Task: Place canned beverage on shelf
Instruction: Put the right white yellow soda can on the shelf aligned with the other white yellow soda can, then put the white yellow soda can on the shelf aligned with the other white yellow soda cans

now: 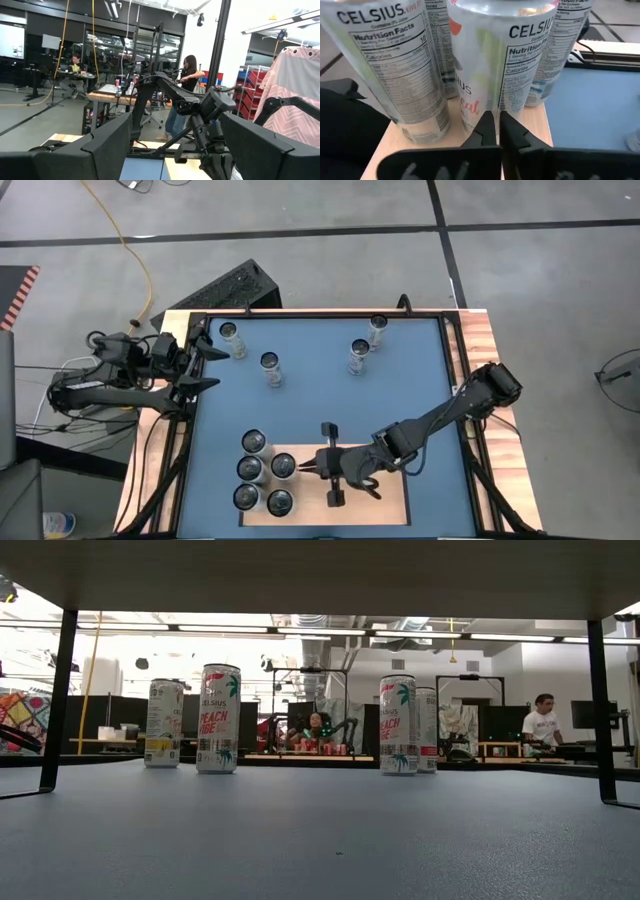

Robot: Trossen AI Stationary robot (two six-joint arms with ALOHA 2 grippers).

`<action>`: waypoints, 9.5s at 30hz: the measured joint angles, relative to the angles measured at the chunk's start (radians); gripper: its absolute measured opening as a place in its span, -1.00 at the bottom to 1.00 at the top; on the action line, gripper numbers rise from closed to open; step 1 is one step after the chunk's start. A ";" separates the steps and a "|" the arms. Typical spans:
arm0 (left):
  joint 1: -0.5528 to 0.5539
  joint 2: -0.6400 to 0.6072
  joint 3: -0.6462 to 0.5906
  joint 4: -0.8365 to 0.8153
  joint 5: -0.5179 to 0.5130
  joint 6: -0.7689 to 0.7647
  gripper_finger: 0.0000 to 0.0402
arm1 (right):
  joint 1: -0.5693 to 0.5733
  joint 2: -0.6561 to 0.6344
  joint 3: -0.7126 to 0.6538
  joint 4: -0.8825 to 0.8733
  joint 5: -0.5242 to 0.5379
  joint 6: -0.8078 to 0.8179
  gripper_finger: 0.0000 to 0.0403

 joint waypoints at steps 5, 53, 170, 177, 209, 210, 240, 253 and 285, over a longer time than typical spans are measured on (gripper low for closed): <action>0.000 0.000 0.000 0.000 0.000 0.000 0.45 | -0.025 0.007 -0.001 0.018 -0.092 0.000 -0.93; 0.834 0.464 0.158 -0.525 -0.258 0.263 0.45 | -0.135 -0.189 0.000 -0.427 0.053 0.019 0.32; 0.121 0.517 0.543 -0.664 0.268 0.796 0.17 | -0.318 -0.188 0.010 0.033 0.021 -0.259 0.32; 0.078 0.592 0.597 -0.715 0.193 0.840 0.17 | -0.318 -0.188 0.010 0.009 -0.037 -0.247 0.32; 0.017 0.660 0.627 -0.733 0.160 0.871 0.17 | -0.361 -0.157 0.011 -0.050 -0.219 -0.278 0.32; 0.017 0.660 0.627 -0.733 0.160 0.868 0.17 | -0.361 -0.155 0.008 -0.057 -0.221 -0.277 0.32; 0.017 0.692 0.628 -0.710 0.210 0.830 0.17 | -0.390 -0.111 0.008 0.029 -0.269 -0.273 0.32; 0.018 0.698 0.628 -0.690 0.215 0.813 0.17 | -0.405 -0.111 0.008 0.036 -0.294 -0.278 0.19; -0.017 0.653 0.699 -0.686 -0.075 0.575 0.92 | -0.247 -0.109 0.014 0.125 0.120 -0.225 -0.11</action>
